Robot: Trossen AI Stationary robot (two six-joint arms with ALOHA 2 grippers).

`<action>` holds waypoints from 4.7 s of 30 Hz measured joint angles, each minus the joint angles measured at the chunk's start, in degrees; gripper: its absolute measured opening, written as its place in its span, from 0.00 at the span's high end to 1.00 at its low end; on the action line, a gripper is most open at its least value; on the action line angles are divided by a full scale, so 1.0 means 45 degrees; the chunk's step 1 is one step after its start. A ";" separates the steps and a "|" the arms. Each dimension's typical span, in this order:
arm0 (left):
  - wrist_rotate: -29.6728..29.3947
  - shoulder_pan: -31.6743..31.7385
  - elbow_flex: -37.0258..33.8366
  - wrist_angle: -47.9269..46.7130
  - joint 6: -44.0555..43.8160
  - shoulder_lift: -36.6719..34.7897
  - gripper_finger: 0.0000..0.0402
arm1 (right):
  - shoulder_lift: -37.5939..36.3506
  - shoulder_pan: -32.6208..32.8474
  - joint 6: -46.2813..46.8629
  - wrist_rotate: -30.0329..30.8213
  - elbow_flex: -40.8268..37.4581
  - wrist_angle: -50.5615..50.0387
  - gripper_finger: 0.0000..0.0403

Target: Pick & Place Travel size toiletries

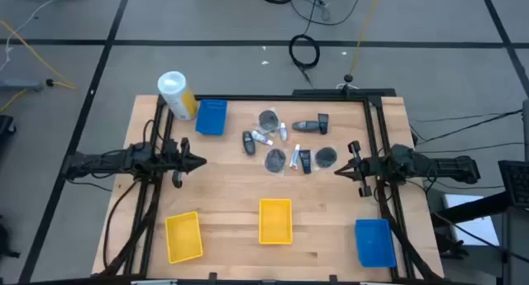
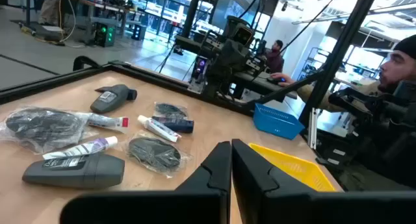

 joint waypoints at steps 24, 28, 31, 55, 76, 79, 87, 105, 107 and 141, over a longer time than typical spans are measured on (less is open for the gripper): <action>0.0000 0.0000 0.0000 0.0000 0.0000 0.0000 0.98 | 0.0003 -0.0002 0.0000 -0.0003 0.0002 -0.0003 0.99; 0.0000 0.0000 0.0001 0.0000 0.0000 -0.0004 0.97 | 0.0005 0.0000 -0.0005 -0.0005 0.0000 0.0000 0.99; 0.0000 0.0005 0.0005 -0.0002 0.0000 0.0000 0.97 | 0.0000 -0.0005 0.0000 -0.0005 0.0004 -0.0001 0.99; -0.0004 0.0002 0.0000 -0.0004 0.0000 -0.0004 0.98 | 0.0000 0.0000 -0.0853 -0.0030 0.0000 0.0358 0.99; -0.0005 0.0003 0.0002 0.0000 0.0000 0.0000 0.98 | 0.2646 0.1504 0.6039 0.4140 -0.0126 0.3215 0.99; -0.0005 0.0002 0.0002 0.0003 0.0000 0.0000 0.98 | 0.4697 0.2134 0.6002 0.5628 -0.0126 0.4297 0.99; -0.0005 0.0003 0.0000 0.0014 0.0024 -0.0003 0.97 | 1.0321 0.2319 0.5519 0.7963 0.0682 0.6512 0.85; -0.0487 0.0005 -0.0019 0.0695 0.1383 -0.0003 0.98 | 1.6801 0.1336 0.7495 0.9416 0.6042 0.2044 0.37; -0.0706 0.0005 -0.0019 0.0738 0.1460 0.0000 0.97 | 1.6943 0.1263 0.8086 0.9403 0.6022 0.1468 0.38; -0.1879 0.0005 0.0000 0.0767 -0.0034 -0.0001 0.98 | 1.8920 0.0913 0.8558 0.6590 0.5610 0.1394 0.55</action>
